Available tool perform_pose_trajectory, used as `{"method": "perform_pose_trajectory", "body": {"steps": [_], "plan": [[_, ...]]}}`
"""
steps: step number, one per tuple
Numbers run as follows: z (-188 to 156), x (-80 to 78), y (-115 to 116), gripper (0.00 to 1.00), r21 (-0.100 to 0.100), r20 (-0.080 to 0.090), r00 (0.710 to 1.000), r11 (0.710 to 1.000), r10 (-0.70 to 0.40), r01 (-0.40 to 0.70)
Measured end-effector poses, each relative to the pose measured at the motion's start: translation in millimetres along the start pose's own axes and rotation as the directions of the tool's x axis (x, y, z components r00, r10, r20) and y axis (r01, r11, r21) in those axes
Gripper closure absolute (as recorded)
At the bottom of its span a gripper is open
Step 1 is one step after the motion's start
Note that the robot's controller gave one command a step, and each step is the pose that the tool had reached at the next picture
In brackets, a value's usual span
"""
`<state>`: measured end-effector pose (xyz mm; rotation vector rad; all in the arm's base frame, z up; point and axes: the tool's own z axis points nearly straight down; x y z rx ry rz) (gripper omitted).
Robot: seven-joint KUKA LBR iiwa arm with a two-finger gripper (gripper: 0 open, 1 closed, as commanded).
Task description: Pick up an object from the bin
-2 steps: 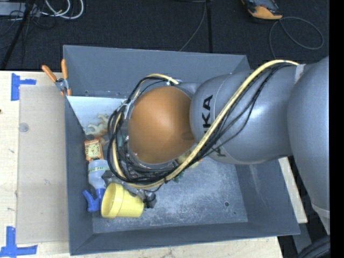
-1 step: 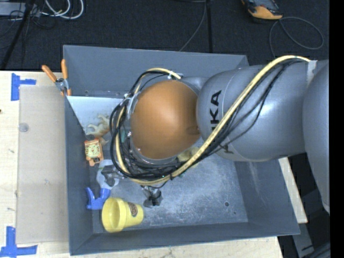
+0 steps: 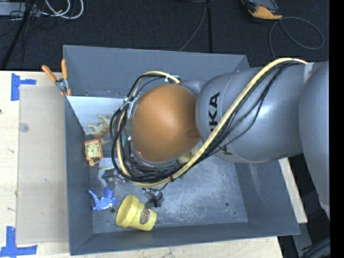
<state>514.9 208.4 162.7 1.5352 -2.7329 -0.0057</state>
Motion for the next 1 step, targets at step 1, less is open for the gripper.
{"method": "perform_pose_trajectory", "body": {"steps": [1], "plan": [[22.0,-0.5,12.5,0.00,0.002,0.002,0.989,0.989,-0.147,0.147]]}}
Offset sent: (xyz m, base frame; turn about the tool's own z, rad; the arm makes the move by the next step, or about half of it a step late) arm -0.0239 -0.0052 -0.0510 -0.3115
